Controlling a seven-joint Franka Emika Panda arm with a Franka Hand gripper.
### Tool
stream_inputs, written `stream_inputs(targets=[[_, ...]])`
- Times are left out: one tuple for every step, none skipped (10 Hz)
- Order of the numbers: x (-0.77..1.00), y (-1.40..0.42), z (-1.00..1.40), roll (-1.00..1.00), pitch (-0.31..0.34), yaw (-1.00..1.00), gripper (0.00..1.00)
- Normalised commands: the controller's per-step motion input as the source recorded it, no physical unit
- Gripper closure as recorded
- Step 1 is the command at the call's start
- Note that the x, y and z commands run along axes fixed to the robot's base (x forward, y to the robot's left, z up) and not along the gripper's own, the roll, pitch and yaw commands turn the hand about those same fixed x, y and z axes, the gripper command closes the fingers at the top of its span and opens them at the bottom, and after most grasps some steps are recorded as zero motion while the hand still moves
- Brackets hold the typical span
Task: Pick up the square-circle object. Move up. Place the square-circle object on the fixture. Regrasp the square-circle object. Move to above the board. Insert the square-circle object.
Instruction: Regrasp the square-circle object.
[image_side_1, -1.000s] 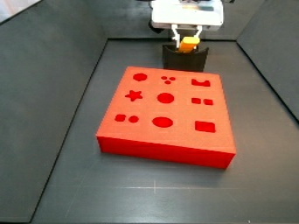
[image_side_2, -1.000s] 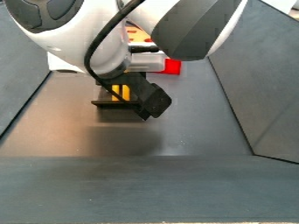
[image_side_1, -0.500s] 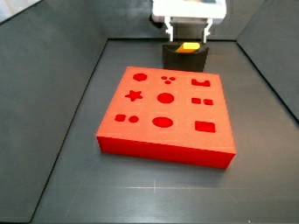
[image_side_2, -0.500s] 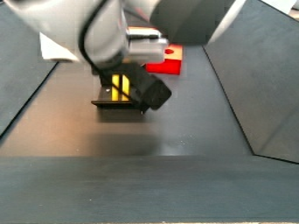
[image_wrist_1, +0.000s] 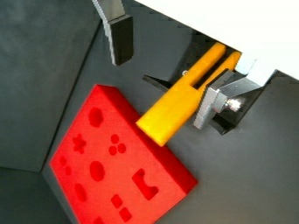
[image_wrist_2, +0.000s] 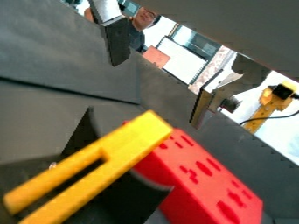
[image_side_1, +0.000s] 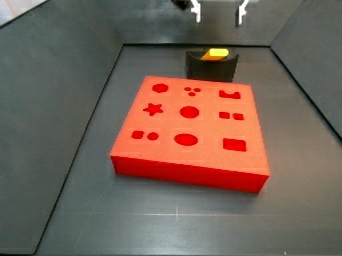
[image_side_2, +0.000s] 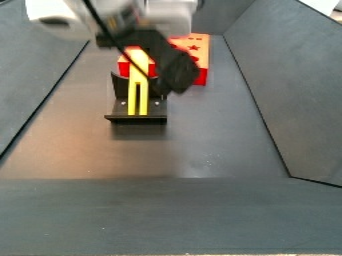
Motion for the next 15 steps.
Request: stream_inputs(targets=[[-0.02, 0.01, 0.29, 0.05, 0.065, -0.04, 0.0], [-1.0, 0.0, 0.0, 0.01, -0.001, 0.01, 0.0], [-1.0, 0.0, -0.05, -0.01, -0.031, 0.01, 0.0], [-1.0, 0.0, 0.0, 0.01, -0.077, -0.01, 0.0], [-1.0, -0.01, 0.0, 0.02, -0.088, -0.01, 0.0], [-1.0, -0.01, -0.01, 0.04, -0.098, 0.0, 0.0], [-1.0, -0.01, 0.0, 0.06, -0.115, 0.02, 0.0], [-1.0, -0.02, 0.0, 0.08, -0.124, 0.03, 0.0], [-1.0, -0.02, 0.0, 0.09, -0.128, 0.04, 0.0], [-0.82, -0.02, 0.01, 0.1, -0.122, 0.06, 0.0], [-0.68, -0.02, 0.01, 0.1, -0.114, 0.06, 0.0], [-0.44, -1.0, -0.69, 0.81, 0.0, -1.0, 0.0], [-0.31, -1.0, -0.68, 0.81, -0.003, -1.0, 0.0], [-0.09, -1.0, -0.49, 0.8, -0.038, -1.0, 0.0], [-0.05, -0.81, -0.32, 0.79, -0.062, -1.0, 0.0]])
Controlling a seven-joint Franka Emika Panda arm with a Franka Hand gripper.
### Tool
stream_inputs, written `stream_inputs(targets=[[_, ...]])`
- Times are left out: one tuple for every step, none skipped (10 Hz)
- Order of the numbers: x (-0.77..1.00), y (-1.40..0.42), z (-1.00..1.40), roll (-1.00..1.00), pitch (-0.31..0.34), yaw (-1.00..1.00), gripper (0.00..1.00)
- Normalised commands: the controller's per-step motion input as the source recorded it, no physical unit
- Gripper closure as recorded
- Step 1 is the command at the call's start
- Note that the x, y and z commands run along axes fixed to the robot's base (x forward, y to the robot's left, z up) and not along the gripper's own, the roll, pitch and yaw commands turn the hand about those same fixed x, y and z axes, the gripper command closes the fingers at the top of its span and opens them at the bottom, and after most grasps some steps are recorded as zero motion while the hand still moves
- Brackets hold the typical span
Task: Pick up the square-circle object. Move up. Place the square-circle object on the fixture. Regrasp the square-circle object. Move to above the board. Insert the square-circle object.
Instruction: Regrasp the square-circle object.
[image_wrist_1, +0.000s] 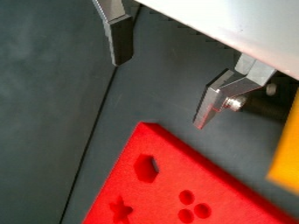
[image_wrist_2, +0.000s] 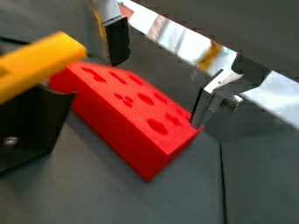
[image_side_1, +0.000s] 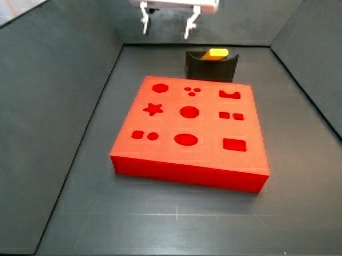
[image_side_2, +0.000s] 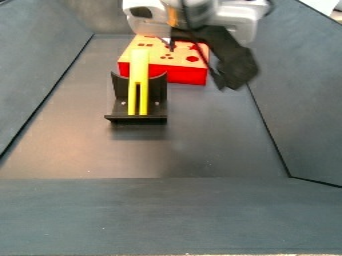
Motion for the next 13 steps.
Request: stream_inputs(targets=[[-0.04, -0.58, -0.21, 0.79, -0.092, -1.0, 0.0], [-0.04, -0.34, -0.11, 0.78, -0.119, -1.0, 0.0], [-0.04, -0.12, -0.05, 0.77, -0.146, -1.0, 0.0], [-0.03, -0.05, -0.01, 0.76, -0.18, -1.0, 0.0], [-0.02, -0.04, -0.01, 0.75, -0.206, -1.0, 0.0], [-0.03, -0.02, 0.0, 0.75, -0.23, -1.0, 0.0], [-0.04, -0.02, 0.01, 0.73, -0.261, -1.0, 0.0], [-0.05, -0.02, 0.01, 0.72, -0.284, -1.0, 0.0], [-0.06, -0.01, 0.01, 0.71, -0.312, -1.0, 0.0], [-0.05, -0.01, 0.01, 0.7, -0.323, -1.0, 0.0], [-0.05, -0.01, 0.0, 0.69, -0.336, -1.0, 0.0], [-0.04, -0.01, 0.0, 0.67, -0.34, -1.0, 0.0], [-0.04, -0.01, 0.0, 0.66, -0.337, -1.0, 0.0]])
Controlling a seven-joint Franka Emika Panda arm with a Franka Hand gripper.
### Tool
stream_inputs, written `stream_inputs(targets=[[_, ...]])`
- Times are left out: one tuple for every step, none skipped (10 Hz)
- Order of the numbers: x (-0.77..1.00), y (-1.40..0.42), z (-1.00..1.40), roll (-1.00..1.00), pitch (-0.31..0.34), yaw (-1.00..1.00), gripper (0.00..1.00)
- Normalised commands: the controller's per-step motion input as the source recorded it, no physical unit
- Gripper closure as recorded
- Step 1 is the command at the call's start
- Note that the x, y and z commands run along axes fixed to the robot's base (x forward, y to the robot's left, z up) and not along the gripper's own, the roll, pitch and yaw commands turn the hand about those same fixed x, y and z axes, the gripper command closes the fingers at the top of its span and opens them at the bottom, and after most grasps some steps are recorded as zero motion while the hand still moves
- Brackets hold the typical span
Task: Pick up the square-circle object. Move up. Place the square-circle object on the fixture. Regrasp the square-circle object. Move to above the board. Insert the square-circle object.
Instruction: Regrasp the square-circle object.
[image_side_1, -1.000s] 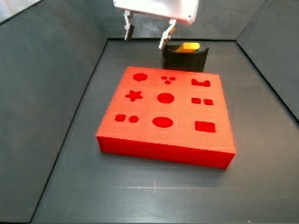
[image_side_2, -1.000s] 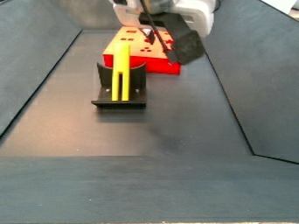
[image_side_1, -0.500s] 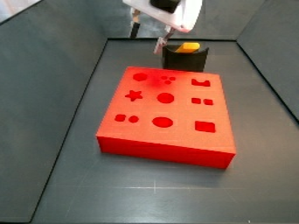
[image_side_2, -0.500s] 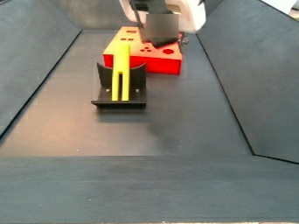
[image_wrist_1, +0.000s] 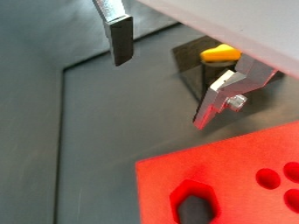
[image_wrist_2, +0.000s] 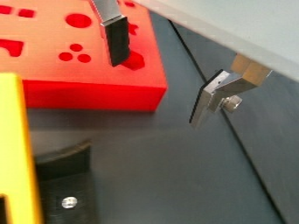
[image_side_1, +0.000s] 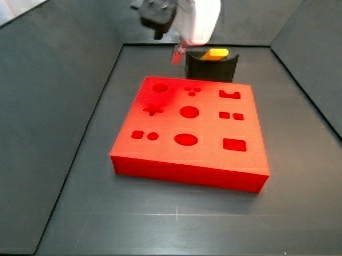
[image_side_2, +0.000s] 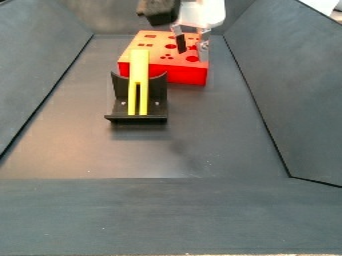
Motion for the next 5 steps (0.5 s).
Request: stream_inputs(targets=[[-0.04, -0.01, 0.0, 0.65, -0.331, -1.0, 0.0], [-0.04, -0.01, 0.0, 0.63, -0.31, -1.0, 0.0], [-0.04, 0.0, -0.01, 0.61, -0.281, -1.0, 0.0], [-0.04, -0.01, -0.01, 0.6, -0.218, -1.0, 0.0], [-0.04, -0.01, -0.01, 0.59, -0.178, -1.0, 0.0]])
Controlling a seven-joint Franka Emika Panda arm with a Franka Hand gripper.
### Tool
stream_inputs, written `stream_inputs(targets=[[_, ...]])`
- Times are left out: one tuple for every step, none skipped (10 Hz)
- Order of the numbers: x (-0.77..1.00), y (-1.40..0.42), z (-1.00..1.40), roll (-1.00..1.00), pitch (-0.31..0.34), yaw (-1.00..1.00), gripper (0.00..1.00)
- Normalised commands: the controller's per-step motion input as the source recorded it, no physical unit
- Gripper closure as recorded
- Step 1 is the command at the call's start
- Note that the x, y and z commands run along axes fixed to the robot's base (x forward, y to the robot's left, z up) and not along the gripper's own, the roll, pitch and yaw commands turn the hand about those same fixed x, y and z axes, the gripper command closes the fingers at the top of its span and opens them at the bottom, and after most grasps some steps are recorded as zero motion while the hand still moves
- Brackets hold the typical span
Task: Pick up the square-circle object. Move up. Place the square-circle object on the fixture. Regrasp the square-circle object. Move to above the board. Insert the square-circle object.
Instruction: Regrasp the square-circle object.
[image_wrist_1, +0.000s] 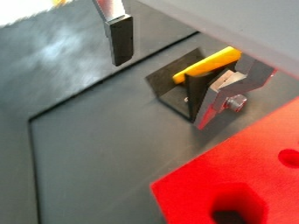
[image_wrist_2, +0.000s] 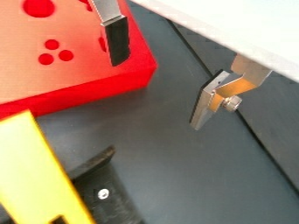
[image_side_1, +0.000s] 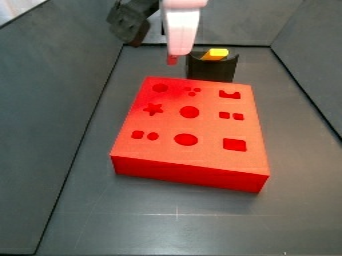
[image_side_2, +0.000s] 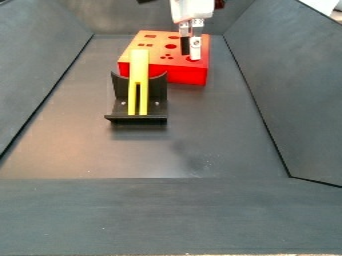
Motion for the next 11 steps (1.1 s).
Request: stream_inputs(targets=[[-0.04, 0.0, -0.01, 0.4, -0.029, -0.71, 0.0], [-0.03, 0.0, -0.01, 0.28, 0.062, -0.51, 0.0], [-0.02, 0.0, -0.01, 0.16, 0.139, -0.31, 0.0], [-0.02, 0.01, 0.0, 0.13, 0.161, -0.25, 0.0], [1.0, 0.0, 0.0, 0.03, 0.114, -0.03, 0.0], [1.0, 0.0, 0.0, 0.02, 0.11, 0.01, 0.0], [1.0, 0.0, -0.02, 0.04, 0.153, 0.03, 0.0], [1.0, 0.0, -0.02, 0.04, 0.16, 0.04, 0.0], [1.0, -0.01, -0.02, 0.04, 0.16, 0.04, 0.0], [1.0, -0.01, -0.02, 0.03, 0.157, 0.04, 0.0], [1.0, -0.01, -0.01, 0.03, 0.159, 0.04, 0.0]])
